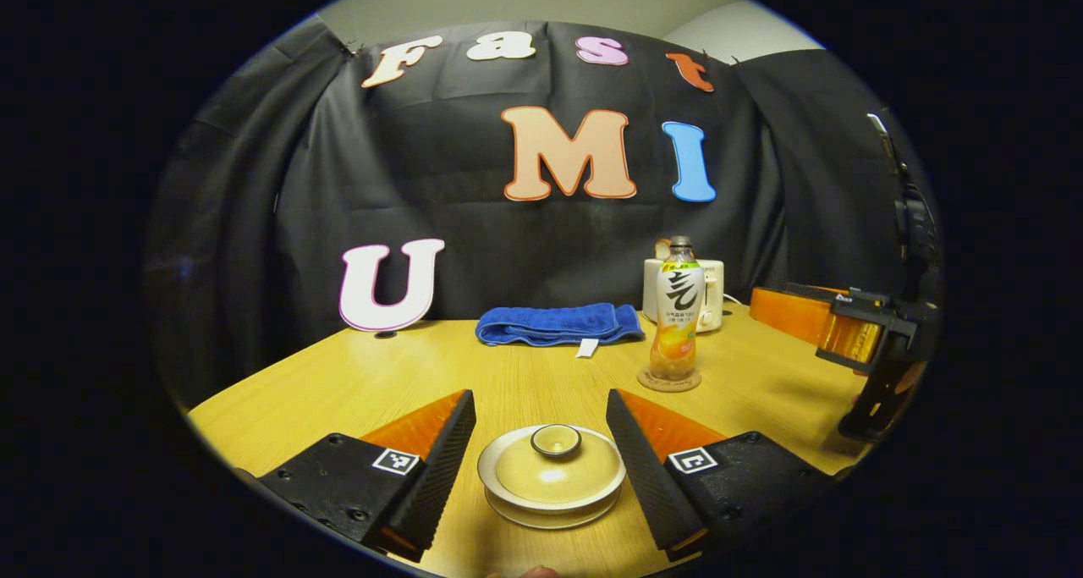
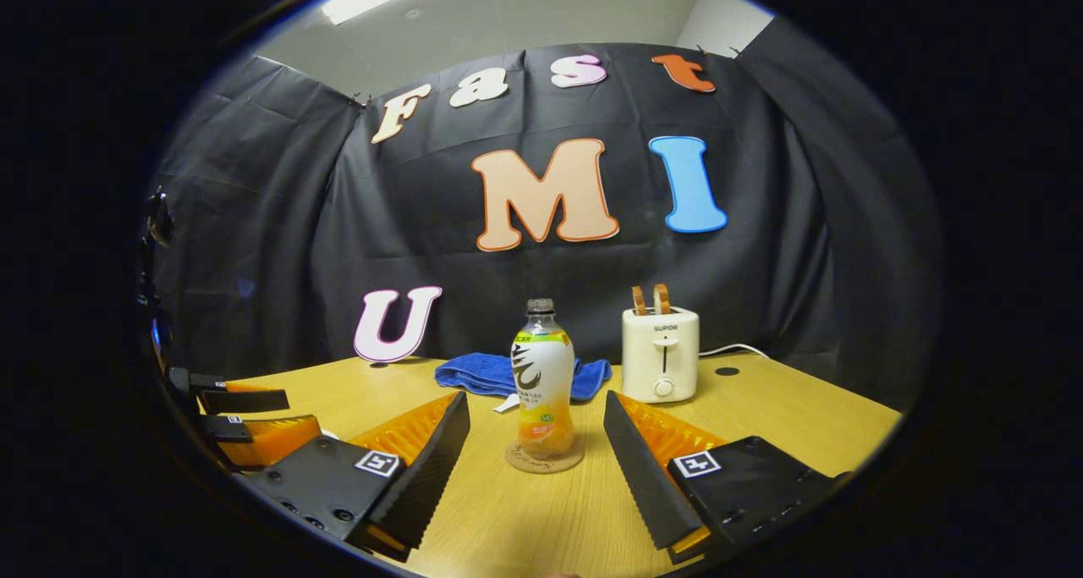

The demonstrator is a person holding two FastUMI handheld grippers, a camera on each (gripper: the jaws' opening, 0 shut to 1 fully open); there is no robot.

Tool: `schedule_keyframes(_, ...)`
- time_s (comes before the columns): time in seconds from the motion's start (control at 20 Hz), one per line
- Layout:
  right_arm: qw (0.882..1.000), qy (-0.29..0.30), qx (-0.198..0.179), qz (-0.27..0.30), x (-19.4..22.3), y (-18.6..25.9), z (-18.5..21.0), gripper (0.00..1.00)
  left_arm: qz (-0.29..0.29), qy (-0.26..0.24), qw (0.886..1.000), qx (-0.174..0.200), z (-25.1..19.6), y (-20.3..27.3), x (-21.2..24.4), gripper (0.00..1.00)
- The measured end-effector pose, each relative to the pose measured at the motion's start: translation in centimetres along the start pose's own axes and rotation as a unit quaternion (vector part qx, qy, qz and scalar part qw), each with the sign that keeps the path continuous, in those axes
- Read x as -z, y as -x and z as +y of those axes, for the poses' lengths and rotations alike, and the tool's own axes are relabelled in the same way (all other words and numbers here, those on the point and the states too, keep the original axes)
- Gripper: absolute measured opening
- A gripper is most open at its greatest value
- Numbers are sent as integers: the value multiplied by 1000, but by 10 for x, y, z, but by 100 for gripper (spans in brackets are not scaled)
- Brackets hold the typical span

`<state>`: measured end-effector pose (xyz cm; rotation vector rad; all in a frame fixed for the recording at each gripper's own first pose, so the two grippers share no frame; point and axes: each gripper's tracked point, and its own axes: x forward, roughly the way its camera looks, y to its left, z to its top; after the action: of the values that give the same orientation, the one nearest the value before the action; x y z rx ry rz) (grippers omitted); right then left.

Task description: Open the teacup lid with one hand, grasp the water bottle and pour water into the teacup with the other hand; after pouring, place the water bottle on the coaster and then close the teacup lid.

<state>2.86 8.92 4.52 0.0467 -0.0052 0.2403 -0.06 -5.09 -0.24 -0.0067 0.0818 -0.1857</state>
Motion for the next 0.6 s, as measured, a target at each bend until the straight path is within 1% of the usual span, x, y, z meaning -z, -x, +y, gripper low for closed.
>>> schedule_keyframes(0.1, 1000, 16, 15, -5, 4, 15, -4, 96, -13, 6, 1000, -18, 3, 6, -4, 91)
schedule_keyframes(0.15, 1000, 25, 19, -4, 8, 21, -4, 100, -17, 9, 999, -25, 4, 10, -5, 92)
schedule_keyframes(0.2, 999, 29, 18, -2, 10, 28, -2, 100, -17, 13, 999, -27, 3, 11, -3, 92)
schedule_keyframes(0.25, 999, 28, 16, -1, 12, 33, 0, 96, -18, 17, 999, -29, 2, 12, -2, 92)
schedule_keyframes(0.35, 1000, 17, 18, -1, 16, 41, 1, 96, -16, 20, 999, -30, 0, 15, 1, 94)
schedule_keyframes(0.45, 1000, 3, 18, 2, 21, 47, 2, 96, -13, 18, 999, -27, -2, 18, 4, 94)
schedule_keyframes(0.5, 1000, -3, 20, 3, 23, 48, 0, 100, -15, 19, 999, -26, -4, 19, 6, 94)
schedule_keyframes(0.55, 1000, -4, 25, 6, 26, 48, -2, 96, -13, 17, 999, -27, -3, 20, 6, 94)
schedule_keyframes(0.6, 1000, -5, 29, 10, 30, 48, -5, 100, -20, 18, 999, -29, -3, 20, 3, 94)
